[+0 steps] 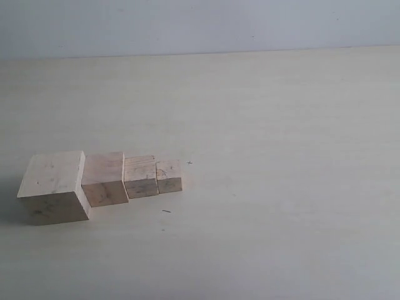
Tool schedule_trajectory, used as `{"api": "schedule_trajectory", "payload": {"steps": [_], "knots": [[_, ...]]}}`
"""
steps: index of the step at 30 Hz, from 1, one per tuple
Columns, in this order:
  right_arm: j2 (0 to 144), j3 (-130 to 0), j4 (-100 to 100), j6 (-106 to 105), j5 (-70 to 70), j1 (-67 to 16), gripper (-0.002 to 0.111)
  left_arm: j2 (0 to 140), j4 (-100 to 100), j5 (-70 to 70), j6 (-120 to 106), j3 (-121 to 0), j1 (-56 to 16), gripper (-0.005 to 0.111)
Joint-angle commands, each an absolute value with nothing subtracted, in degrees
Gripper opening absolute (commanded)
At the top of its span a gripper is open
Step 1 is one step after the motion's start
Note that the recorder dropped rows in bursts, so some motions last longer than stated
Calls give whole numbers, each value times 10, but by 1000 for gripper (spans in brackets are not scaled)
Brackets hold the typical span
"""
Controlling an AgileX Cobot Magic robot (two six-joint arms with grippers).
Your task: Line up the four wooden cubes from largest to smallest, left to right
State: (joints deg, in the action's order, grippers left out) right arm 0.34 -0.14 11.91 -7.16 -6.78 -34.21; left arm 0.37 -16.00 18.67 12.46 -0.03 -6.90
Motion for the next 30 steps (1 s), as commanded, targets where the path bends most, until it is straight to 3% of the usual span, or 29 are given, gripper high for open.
{"api": "schedule_trajectory", "payload": {"steps": [1, 6, 30], "knots": [[0, 0, 117, -73, -63, -204, 3, 0, -160, 186, 124, 0, -68, 0], [0, 0, 117, -74, -76, -129, 3, 0, -160, 186, 124, 0, -68, 0], [0, 0, 28, -29, -97, -126, 3, 0, -160, 186, 124, 0, -68, 0]]}}
